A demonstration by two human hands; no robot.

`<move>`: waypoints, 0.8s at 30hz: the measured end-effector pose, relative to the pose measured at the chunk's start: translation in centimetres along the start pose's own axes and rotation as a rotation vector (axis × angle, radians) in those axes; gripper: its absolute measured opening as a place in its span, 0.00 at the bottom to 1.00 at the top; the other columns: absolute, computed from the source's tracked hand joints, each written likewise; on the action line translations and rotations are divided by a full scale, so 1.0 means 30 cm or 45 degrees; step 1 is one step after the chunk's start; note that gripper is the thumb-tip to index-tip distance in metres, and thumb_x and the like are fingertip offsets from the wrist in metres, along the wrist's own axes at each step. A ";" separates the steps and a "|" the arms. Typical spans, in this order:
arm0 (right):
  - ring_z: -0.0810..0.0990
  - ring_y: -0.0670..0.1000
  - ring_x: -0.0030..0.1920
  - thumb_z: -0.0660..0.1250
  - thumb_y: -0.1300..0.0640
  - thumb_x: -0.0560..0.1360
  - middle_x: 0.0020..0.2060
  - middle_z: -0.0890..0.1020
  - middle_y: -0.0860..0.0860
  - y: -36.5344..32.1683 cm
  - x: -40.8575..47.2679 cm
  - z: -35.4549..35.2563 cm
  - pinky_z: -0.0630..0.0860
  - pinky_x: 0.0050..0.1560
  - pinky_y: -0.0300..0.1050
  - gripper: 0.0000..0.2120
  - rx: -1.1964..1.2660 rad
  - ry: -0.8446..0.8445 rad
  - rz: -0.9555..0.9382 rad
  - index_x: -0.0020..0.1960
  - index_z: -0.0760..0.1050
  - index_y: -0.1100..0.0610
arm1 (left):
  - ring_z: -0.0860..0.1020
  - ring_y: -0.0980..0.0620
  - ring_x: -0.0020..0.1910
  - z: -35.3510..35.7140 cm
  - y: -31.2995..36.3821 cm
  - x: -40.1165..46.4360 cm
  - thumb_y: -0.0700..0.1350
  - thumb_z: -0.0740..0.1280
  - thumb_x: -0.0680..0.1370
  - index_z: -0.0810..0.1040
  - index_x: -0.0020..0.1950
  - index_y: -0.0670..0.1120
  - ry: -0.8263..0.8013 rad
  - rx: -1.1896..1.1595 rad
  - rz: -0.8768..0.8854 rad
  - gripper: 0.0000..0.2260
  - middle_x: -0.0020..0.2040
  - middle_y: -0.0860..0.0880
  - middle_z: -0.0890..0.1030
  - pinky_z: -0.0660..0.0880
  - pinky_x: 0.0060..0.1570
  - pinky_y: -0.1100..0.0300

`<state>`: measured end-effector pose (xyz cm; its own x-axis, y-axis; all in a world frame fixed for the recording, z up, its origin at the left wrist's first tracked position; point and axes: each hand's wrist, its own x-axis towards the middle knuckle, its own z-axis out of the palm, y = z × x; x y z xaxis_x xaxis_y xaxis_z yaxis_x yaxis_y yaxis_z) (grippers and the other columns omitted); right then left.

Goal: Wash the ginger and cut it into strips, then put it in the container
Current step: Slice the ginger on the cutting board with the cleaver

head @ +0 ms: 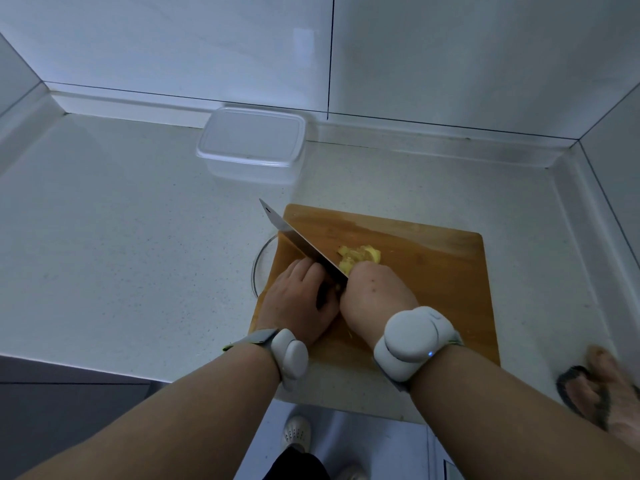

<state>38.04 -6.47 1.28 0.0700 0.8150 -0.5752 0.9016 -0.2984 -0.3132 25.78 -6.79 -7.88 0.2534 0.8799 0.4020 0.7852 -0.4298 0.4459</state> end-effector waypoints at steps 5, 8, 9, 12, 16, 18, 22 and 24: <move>0.73 0.50 0.31 0.59 0.62 0.80 0.33 0.75 0.52 0.027 -0.026 0.010 0.70 0.33 0.42 0.11 -0.024 0.001 -0.023 0.40 0.74 0.58 | 0.72 0.51 0.38 0.003 -0.004 -0.002 0.49 0.63 0.71 0.74 0.42 0.45 0.005 -0.014 0.011 0.08 0.40 0.48 0.77 0.66 0.36 0.64; 0.75 0.52 0.34 0.60 0.62 0.80 0.37 0.78 0.53 0.048 -0.045 0.005 0.72 0.35 0.43 0.08 -0.007 -0.010 -0.001 0.48 0.78 0.58 | 0.73 0.50 0.38 0.005 -0.010 -0.002 0.49 0.63 0.71 0.74 0.42 0.45 -0.020 -0.018 0.015 0.07 0.40 0.49 0.76 0.66 0.36 0.63; 0.76 0.51 0.35 0.60 0.62 0.79 0.38 0.79 0.53 0.056 -0.050 0.000 0.72 0.35 0.43 0.08 0.002 -0.015 0.005 0.50 0.78 0.58 | 0.73 0.50 0.38 0.005 -0.012 -0.003 0.48 0.63 0.71 0.74 0.41 0.45 -0.027 -0.017 0.019 0.07 0.39 0.49 0.76 0.66 0.35 0.64; 0.75 0.51 0.35 0.61 0.61 0.79 0.39 0.78 0.52 0.075 -0.068 -0.012 0.70 0.32 0.42 0.06 0.021 -0.005 0.015 0.51 0.76 0.57 | 0.73 0.50 0.38 0.004 -0.012 -0.005 0.48 0.64 0.72 0.75 0.41 0.45 -0.044 -0.021 0.025 0.07 0.40 0.49 0.77 0.68 0.35 0.64; 0.75 0.51 0.34 0.60 0.61 0.79 0.38 0.77 0.52 0.083 -0.091 -0.021 0.70 0.32 0.43 0.05 0.003 -0.005 0.001 0.51 0.74 0.55 | 0.74 0.50 0.39 0.003 -0.011 -0.005 0.49 0.64 0.72 0.76 0.42 0.45 -0.084 -0.006 -0.005 0.07 0.41 0.49 0.77 0.68 0.36 0.63; 0.75 0.51 0.34 0.60 0.61 0.79 0.38 0.77 0.52 0.083 -0.096 -0.024 0.71 0.32 0.42 0.05 0.004 -0.008 -0.008 0.52 0.74 0.55 | 0.75 0.50 0.39 0.003 -0.009 -0.004 0.48 0.66 0.71 0.75 0.42 0.46 -0.096 0.007 -0.017 0.06 0.41 0.50 0.78 0.68 0.36 0.63; 0.76 0.51 0.35 0.61 0.60 0.79 0.39 0.78 0.52 0.078 -0.095 -0.026 0.74 0.35 0.43 0.05 0.008 -0.005 0.002 0.52 0.75 0.55 | 0.75 0.49 0.38 -0.003 -0.005 -0.003 0.48 0.67 0.71 0.75 0.42 0.46 -0.103 0.008 -0.022 0.06 0.41 0.49 0.78 0.67 0.36 0.63; 0.77 0.51 0.36 0.61 0.59 0.79 0.39 0.78 0.51 0.071 -0.092 -0.024 0.76 0.38 0.44 0.05 0.008 -0.002 0.017 0.52 0.75 0.55 | 0.75 0.49 0.38 -0.004 -0.009 -0.004 0.47 0.68 0.71 0.75 0.43 0.46 -0.102 0.003 -0.021 0.06 0.41 0.49 0.78 0.67 0.36 0.63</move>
<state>40.09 -8.98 2.74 0.0810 0.8101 -0.5807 0.8981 -0.3120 -0.3101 25.46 -6.78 -7.95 0.2850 0.9003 0.3291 0.7908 -0.4148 0.4500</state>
